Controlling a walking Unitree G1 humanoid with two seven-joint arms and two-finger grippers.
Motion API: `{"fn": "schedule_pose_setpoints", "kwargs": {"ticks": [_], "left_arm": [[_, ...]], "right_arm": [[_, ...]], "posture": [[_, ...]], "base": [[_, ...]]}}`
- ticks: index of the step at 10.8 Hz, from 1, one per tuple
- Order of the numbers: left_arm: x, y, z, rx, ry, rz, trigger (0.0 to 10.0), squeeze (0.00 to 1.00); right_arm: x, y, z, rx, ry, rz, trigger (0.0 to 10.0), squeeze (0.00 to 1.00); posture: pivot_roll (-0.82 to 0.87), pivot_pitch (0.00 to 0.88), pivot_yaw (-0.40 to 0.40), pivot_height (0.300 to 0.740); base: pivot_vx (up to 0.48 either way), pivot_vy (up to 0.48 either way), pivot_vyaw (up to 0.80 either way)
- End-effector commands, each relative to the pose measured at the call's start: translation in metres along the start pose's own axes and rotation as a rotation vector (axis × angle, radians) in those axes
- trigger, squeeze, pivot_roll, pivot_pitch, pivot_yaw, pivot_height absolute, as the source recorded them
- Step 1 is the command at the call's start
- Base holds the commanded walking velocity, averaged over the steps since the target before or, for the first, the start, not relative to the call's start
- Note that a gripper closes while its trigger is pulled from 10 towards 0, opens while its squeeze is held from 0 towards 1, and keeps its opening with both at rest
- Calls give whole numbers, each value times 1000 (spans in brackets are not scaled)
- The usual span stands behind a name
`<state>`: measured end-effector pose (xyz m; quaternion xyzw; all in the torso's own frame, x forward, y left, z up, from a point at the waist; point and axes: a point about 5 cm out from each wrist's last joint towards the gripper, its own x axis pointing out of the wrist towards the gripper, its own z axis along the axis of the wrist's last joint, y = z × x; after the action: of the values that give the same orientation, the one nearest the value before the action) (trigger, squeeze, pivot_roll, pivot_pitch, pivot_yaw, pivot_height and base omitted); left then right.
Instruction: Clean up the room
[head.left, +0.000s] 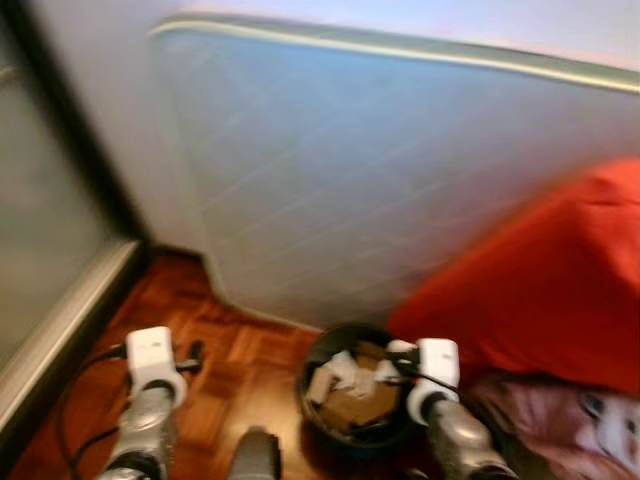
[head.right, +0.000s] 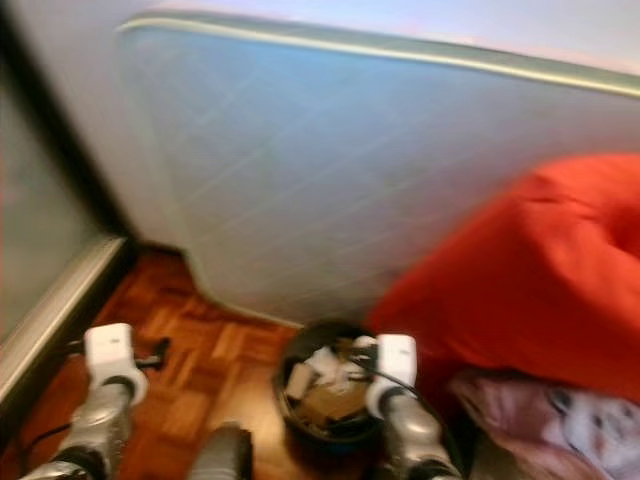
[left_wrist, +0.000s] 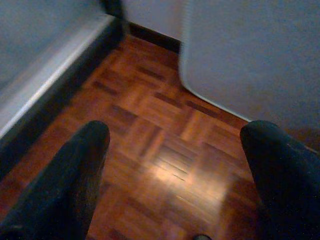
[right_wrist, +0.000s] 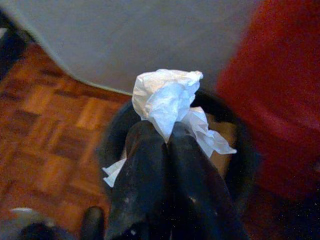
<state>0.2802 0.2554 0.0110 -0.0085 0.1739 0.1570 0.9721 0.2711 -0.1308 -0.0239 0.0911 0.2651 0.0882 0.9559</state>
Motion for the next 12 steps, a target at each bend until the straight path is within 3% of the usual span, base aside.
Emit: {"fn": "schedule_pose_setpoints", "kwargs": {"ticks": [1, 6, 10, 12], "left_arm": [[-2, -4, -1, -7, -19, -15, 10000, 0], [0, -16, 14, -17, -114, -56, 10000, 0], [0, -19, 11, -61, -92, -61, 10000, 0], [0, -20, 12, -33, -93, -79, 10000, 0]], "right_arm": [[-3, -7, -6, -3, 33, -24, 10000, 0], [10, 5, 21, 12, -20, -22, 10000, 0], [7, 2, 14, 22, -11, -47, 10000, 0], [6, 2, 12, 8, -2, -48, 10000, 0]], "posture": [[285, 215, -78, 651], [296, 234, -91, 651], [275, 249, -79, 651], [275, 258, -77, 651]], "base": [[0, 0, 0], [0, 0, 0], [187, 0, 308], [266, 0, 0]]}}
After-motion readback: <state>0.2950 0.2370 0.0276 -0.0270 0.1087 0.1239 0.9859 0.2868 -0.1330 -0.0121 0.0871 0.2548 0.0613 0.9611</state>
